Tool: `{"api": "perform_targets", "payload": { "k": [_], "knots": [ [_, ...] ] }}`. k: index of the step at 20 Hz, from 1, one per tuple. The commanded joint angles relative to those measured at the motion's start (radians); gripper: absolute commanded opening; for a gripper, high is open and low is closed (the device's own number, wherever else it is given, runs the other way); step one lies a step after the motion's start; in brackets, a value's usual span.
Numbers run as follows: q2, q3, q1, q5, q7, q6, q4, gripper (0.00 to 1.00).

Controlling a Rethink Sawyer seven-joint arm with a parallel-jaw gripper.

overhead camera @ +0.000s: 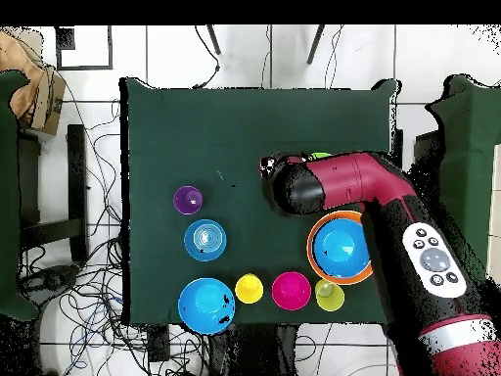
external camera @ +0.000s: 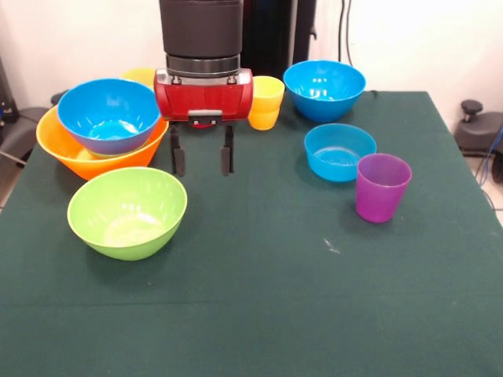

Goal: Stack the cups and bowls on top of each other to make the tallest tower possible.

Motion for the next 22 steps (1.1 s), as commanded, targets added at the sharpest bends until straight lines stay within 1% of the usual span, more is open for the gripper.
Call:
{"api": "perform_targets", "payload": {
  "k": [1,3,5,9,14,19,22],
  "knots": [
    [0.032,-0.079,0.044,0.089,0.040,0.207,-0.037,1.00],
    [0.069,-0.105,0.037,0.045,0.040,0.145,-0.050,1.00],
    [0.098,-0.122,0.024,0.009,0.015,0.099,-0.063,1.00],
    [0.108,-0.130,-0.001,-0.003,-0.009,0.057,-0.052,1.00],
    [0.131,-0.151,0.010,-0.020,-0.002,0.024,-0.057,1.00],
    [0.147,-0.157,-0.001,-0.023,-0.019,0.003,-0.059,1.00],
    [0.154,-0.167,0.003,-0.030,-0.017,-0.009,-0.059,1.00]
  ]
}}
